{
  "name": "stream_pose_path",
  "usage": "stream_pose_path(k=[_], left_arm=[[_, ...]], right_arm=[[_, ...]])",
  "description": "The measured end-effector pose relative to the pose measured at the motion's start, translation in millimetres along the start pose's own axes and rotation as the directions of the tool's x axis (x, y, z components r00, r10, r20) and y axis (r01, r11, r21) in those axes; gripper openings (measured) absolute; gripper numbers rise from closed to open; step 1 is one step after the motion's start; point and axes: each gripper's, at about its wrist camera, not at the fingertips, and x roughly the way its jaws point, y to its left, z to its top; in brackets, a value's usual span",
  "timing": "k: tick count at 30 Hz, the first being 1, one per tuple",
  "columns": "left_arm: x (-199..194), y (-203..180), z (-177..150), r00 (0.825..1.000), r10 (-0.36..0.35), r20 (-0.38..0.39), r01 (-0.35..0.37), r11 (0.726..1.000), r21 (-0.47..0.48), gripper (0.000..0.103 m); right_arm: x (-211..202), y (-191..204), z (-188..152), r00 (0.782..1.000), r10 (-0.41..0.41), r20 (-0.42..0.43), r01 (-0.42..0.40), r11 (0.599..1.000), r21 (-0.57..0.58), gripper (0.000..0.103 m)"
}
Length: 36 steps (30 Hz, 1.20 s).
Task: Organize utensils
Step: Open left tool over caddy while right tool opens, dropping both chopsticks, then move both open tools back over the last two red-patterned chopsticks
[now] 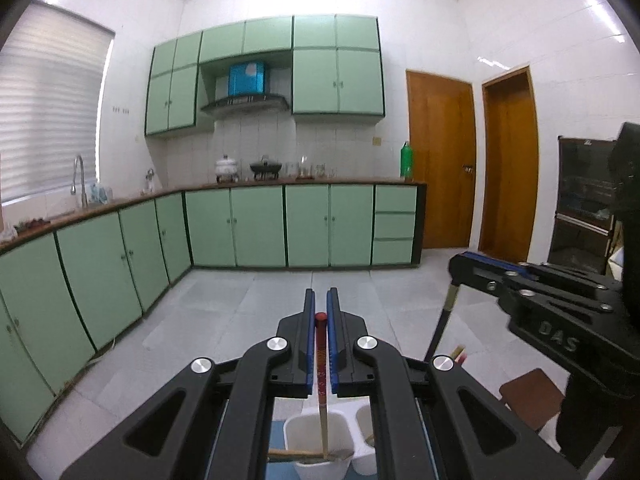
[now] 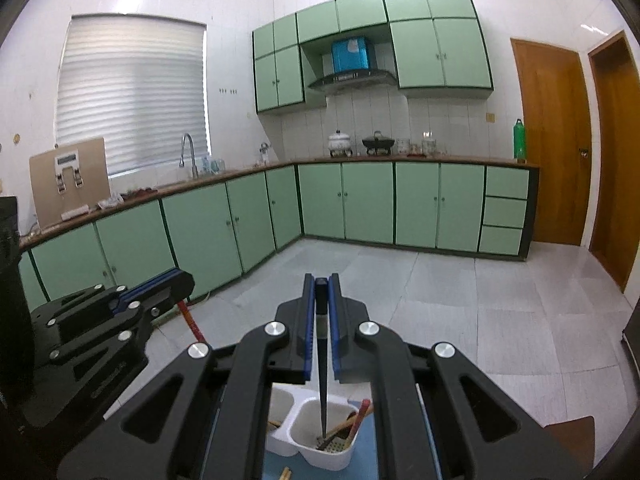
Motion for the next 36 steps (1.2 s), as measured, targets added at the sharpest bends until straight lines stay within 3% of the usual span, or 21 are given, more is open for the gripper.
stream_pose_path(k=[10,12,14,18,24,31,36], left_arm=[[27.1,10.6,-39.4,0.992,-0.014,-0.124,0.011,1.0,-0.027,0.006],[24.2,11.1,-41.7,0.991,-0.013,-0.132,0.009,1.0,-0.027,0.011],[23.1,13.3,-38.7,0.991,-0.015,-0.132,0.01,0.999,-0.034,0.022],[2.9,14.7,-35.2,0.994,-0.009,-0.106,0.004,0.999,-0.045,0.032],[-34.7,19.5,-35.7,0.997,0.004,-0.074,-0.008,0.999,-0.046,0.051],[-84.1,10.5,-65.6,0.998,0.005,-0.069,-0.007,0.999,-0.034,0.073],[-111.2,12.4,-103.2,0.993,0.017,-0.12,-0.025,0.998,-0.059,0.083]], right_arm=[[11.7,9.4,-39.6,0.998,-0.003,-0.058,0.002,1.0,-0.006,0.008],[7.4,8.0,-40.2,0.999,-0.015,-0.048,0.015,1.0,0.0,0.014],[0.8,5.7,-36.9,0.999,-0.027,-0.03,0.028,1.0,0.013,0.034],[-19.2,1.9,-32.2,0.999,-0.052,0.004,0.052,0.999,0.009,0.039],[-62.5,-2.0,-42.7,0.996,-0.081,0.036,0.08,0.997,0.01,0.058],[-108.1,4.4,-87.2,0.997,-0.07,0.018,0.07,0.997,0.031,0.091],[-131.5,14.1,-132.3,0.997,-0.069,-0.032,0.071,0.996,0.05,0.095]])
